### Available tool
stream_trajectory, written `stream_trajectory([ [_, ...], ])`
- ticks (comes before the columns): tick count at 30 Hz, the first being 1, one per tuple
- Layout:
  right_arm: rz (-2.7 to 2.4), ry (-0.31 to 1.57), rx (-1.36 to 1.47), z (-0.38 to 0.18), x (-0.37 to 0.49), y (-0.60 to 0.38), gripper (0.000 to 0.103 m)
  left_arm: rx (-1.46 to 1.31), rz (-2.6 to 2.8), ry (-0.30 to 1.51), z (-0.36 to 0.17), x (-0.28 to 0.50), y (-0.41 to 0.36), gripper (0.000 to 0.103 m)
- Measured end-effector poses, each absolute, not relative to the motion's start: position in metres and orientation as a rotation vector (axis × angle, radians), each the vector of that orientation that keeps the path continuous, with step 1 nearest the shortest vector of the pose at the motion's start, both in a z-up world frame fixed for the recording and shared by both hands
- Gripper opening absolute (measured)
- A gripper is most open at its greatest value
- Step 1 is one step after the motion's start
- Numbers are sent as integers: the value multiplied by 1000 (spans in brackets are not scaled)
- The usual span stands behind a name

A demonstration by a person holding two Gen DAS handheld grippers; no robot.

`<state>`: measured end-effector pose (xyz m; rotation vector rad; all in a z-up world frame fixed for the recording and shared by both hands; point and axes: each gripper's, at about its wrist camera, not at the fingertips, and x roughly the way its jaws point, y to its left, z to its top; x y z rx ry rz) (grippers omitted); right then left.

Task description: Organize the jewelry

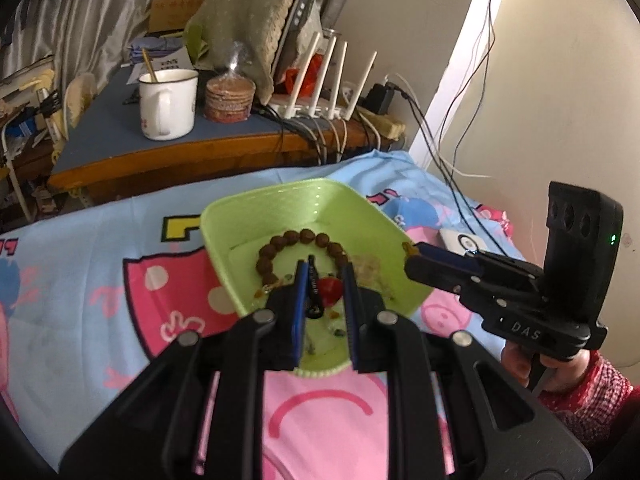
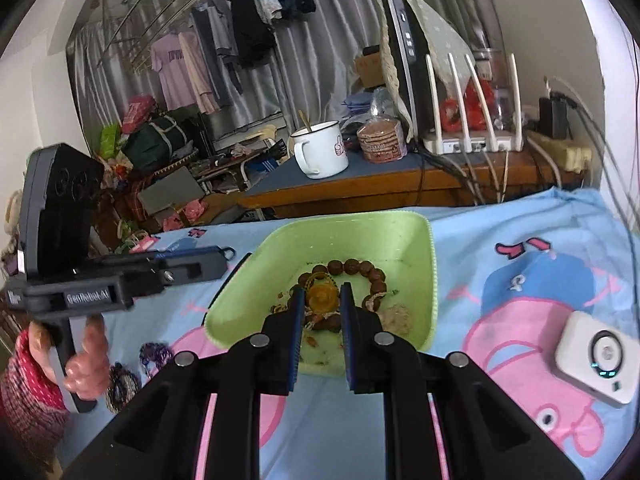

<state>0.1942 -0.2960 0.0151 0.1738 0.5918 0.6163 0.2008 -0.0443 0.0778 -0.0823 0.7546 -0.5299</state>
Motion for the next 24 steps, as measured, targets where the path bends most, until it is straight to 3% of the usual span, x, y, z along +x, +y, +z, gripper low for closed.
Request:
stream_trajectory([
  [2, 596, 623, 217, 10, 201, -297, 0, -72, -521, 797, 71, 208, -49, 44],
  [4, 583, 618, 256, 10, 201, -301, 5, -77, -498, 810, 70, 210, -46, 46],
  [14, 607, 550, 286, 28, 155, -307, 5, -215, -424, 669, 118, 158, 33, 46],
  [24, 724, 665, 191, 8, 116, -245, 5, -260, -224, 687, 77, 74, 109, 46],
])
